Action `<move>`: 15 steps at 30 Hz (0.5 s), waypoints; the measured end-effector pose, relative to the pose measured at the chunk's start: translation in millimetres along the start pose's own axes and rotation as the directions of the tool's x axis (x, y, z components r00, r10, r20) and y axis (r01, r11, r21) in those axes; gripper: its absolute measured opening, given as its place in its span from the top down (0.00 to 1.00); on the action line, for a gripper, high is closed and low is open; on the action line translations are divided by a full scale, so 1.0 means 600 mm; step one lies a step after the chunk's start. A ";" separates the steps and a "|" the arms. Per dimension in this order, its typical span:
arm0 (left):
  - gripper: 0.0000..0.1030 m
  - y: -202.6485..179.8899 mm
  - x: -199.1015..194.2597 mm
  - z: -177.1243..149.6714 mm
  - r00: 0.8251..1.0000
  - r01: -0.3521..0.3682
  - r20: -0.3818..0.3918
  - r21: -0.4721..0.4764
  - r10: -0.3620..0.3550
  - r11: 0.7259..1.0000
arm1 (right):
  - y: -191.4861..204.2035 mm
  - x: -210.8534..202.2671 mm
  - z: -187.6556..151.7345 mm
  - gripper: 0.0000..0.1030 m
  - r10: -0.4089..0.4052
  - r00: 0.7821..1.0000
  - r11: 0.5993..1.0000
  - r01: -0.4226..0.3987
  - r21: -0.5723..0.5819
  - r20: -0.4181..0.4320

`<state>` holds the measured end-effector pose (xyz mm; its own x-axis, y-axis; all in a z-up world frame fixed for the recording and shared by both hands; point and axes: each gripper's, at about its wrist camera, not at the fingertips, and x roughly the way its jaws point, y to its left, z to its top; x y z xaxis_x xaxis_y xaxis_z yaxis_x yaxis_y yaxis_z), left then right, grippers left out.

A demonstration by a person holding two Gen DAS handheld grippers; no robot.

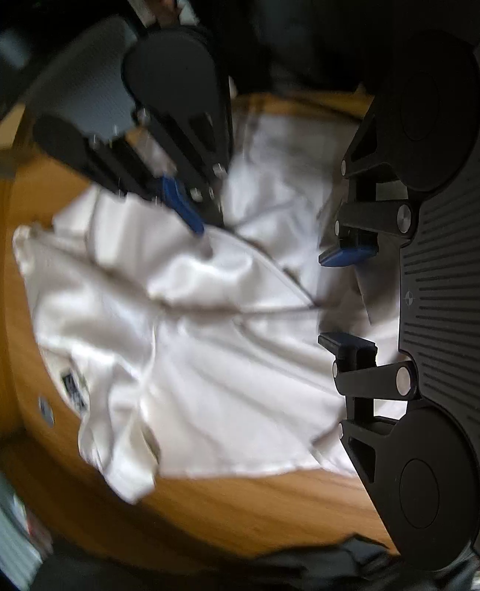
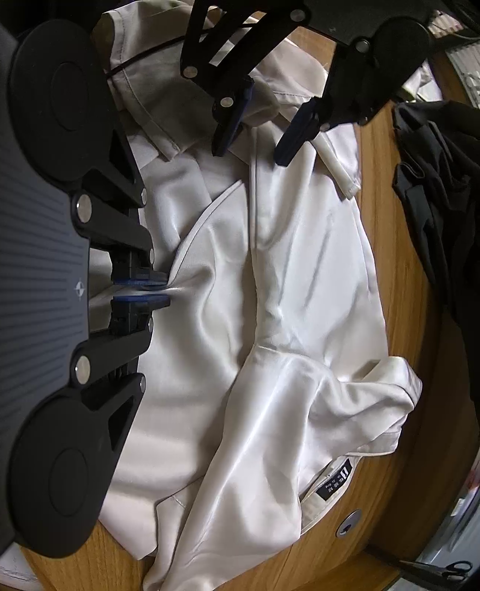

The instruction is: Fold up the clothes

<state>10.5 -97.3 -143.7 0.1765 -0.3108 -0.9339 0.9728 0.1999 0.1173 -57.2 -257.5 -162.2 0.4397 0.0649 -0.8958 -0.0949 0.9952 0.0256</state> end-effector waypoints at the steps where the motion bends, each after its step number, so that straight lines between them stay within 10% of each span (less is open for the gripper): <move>1: 0.54 0.002 0.000 -0.002 1.000 -0.007 -0.004 -0.025 0.007 1.000 | -0.002 -0.001 0.001 0.98 -0.002 1.000 1.000 0.002 0.004 0.004; 15: 0.81 -0.032 -0.016 -0.011 0.998 0.048 -0.022 -0.216 -0.054 0.975 | -0.027 -0.007 0.023 0.98 0.025 1.000 0.999 -0.025 0.020 0.015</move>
<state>-10.9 -92.3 -139.5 0.1207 -0.3006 -0.9461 0.9247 0.3808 -0.0030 -45.3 -273.1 -153.0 0.4508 0.0906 -0.8880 -0.0880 0.9945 0.0569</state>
